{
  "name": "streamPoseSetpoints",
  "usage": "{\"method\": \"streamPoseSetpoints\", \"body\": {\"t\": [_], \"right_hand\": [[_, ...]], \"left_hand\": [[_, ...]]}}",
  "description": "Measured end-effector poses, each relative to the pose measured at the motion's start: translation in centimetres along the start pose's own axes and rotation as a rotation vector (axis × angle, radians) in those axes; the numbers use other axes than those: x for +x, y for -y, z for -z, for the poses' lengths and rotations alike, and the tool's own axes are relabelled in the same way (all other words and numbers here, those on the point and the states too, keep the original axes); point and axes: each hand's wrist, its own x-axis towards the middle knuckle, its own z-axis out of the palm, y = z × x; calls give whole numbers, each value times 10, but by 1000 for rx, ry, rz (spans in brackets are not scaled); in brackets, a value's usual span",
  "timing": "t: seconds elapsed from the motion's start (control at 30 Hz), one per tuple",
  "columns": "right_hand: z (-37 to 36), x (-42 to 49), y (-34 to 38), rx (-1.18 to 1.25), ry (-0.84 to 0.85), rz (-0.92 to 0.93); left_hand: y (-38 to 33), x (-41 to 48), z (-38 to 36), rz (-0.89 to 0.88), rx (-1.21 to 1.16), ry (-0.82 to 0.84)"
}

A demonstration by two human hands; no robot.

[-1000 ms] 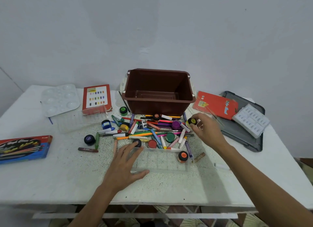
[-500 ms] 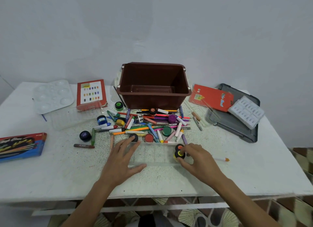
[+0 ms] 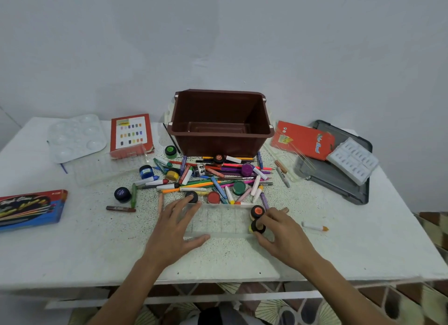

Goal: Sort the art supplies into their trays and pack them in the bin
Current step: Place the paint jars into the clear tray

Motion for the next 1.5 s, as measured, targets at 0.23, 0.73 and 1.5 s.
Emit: {"method": "streamPoseSetpoints", "body": {"t": [0.23, 0.73, 1.5], "right_hand": [[7, 30, -13, 56, -50, -150], [6, 138, -29, -113, 50, -187], [16, 94, -4, 263, -11, -134]], "left_hand": [[-1, 0, 0, 8, -10, 4], [-3, 0, 2, -1, -15, -8], [-2, -1, 1, -5, -35, -26]]}}
